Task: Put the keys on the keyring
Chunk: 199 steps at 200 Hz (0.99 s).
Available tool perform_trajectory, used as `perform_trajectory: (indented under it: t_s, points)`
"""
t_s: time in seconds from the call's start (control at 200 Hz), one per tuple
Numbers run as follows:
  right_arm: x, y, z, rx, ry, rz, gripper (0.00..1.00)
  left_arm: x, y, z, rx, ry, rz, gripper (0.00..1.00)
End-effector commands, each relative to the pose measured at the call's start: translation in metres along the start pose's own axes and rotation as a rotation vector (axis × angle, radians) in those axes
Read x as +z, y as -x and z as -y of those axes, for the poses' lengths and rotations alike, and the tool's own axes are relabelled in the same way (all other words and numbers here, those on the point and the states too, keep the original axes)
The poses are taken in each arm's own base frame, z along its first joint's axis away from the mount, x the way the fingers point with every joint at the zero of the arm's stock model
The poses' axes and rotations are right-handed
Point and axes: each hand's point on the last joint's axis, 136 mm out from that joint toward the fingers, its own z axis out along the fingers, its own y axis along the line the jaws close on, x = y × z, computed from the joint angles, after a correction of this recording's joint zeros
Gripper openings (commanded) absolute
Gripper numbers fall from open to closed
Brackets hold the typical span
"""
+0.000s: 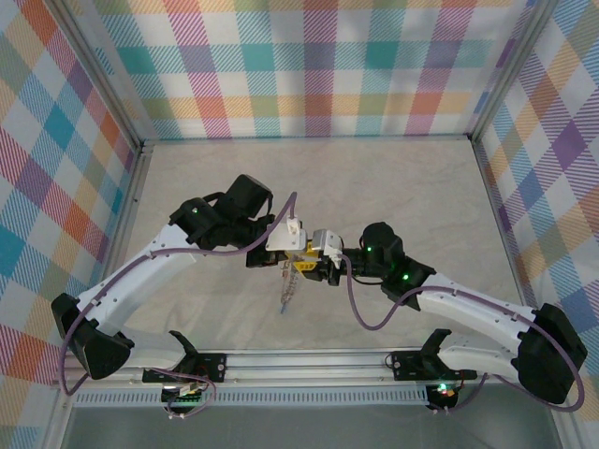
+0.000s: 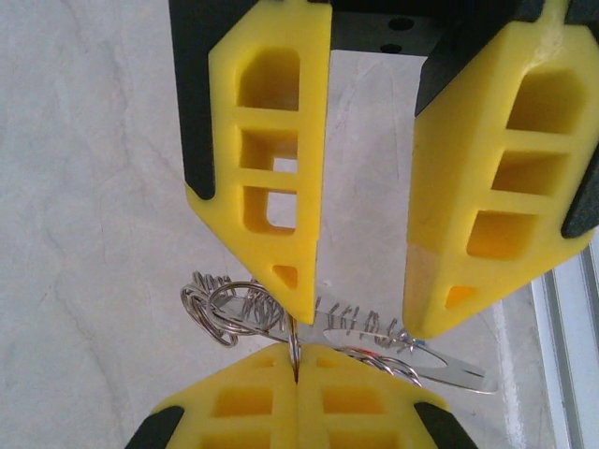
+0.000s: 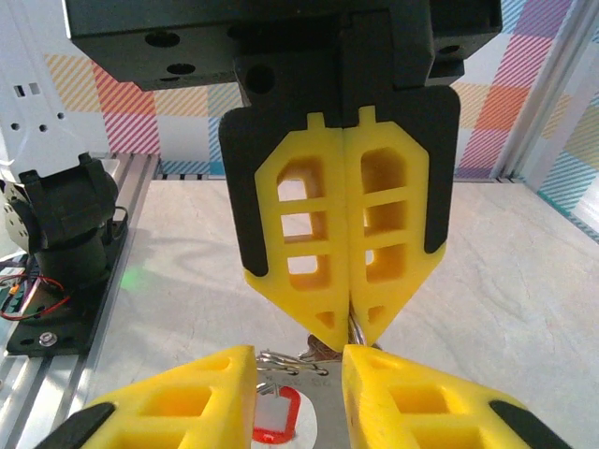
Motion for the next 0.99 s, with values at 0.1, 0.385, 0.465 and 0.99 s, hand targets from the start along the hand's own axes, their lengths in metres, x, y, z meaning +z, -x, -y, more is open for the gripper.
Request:
perform_trajectory:
  t_s: [0.1,0.385,0.465,0.99]
  points:
    - [-0.002,0.005,0.009,-0.004,-0.053,0.036,0.28,-0.008,0.012,0.011,0.033,-0.027,0.063,0.0]
    - [-0.005,0.002,0.009,-0.003,-0.061,0.039,0.14,-0.004,0.007,0.009,0.029,-0.025,0.035,0.0]
    - [-0.005,0.0,0.012,0.0,-0.079,0.04,0.24,-0.005,0.01,0.009,0.032,-0.026,0.047,0.0]
    - [0.009,0.008,0.006,0.018,0.014,0.045,0.16,-0.004,0.016,0.011,0.033,-0.041,0.081,0.0]
